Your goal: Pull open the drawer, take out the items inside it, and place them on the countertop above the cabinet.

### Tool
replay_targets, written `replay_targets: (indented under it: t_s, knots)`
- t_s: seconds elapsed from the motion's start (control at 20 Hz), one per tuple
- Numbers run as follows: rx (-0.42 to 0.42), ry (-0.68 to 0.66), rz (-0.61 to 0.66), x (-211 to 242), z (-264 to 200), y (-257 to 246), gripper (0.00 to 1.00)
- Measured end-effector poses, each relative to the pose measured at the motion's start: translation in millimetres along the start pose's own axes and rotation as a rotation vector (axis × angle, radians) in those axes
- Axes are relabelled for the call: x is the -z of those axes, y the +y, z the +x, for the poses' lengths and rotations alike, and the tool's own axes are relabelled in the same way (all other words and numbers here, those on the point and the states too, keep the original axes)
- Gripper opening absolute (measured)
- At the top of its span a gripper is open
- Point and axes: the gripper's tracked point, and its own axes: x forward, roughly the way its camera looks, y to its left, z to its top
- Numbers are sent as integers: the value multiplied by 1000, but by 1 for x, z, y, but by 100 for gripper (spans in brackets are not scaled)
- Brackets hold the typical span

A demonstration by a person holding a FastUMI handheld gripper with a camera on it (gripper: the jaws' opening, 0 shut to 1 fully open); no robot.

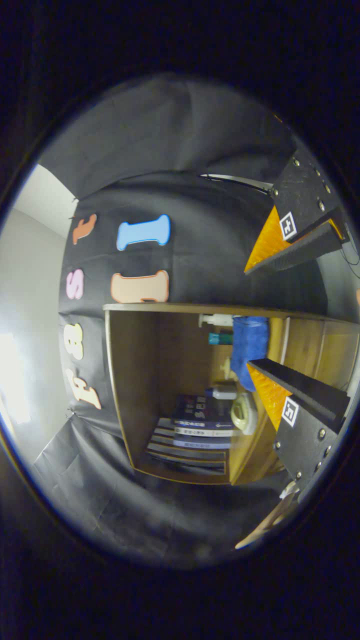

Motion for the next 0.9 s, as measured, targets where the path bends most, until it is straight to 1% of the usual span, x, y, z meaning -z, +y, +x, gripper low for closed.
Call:
replay_targets:
  t_s: [0.05,0.15,0.2,0.3,0.4,0.6,0.75,0.9]
  knots:
    - [-5,45,5,14,-6,-11,98]
    - [6,121,58,36,-24,-30,98]
    - [19,132,88,41,-30,-36,98]
    - [47,110,129,44,-41,-45,98]
    - [64,135,156,61,-51,-46,98]
    - [77,208,125,87,-69,-42,98]
    - [90,193,94,87,-72,-40,99]
    - [70,267,52,108,-88,-32,100]
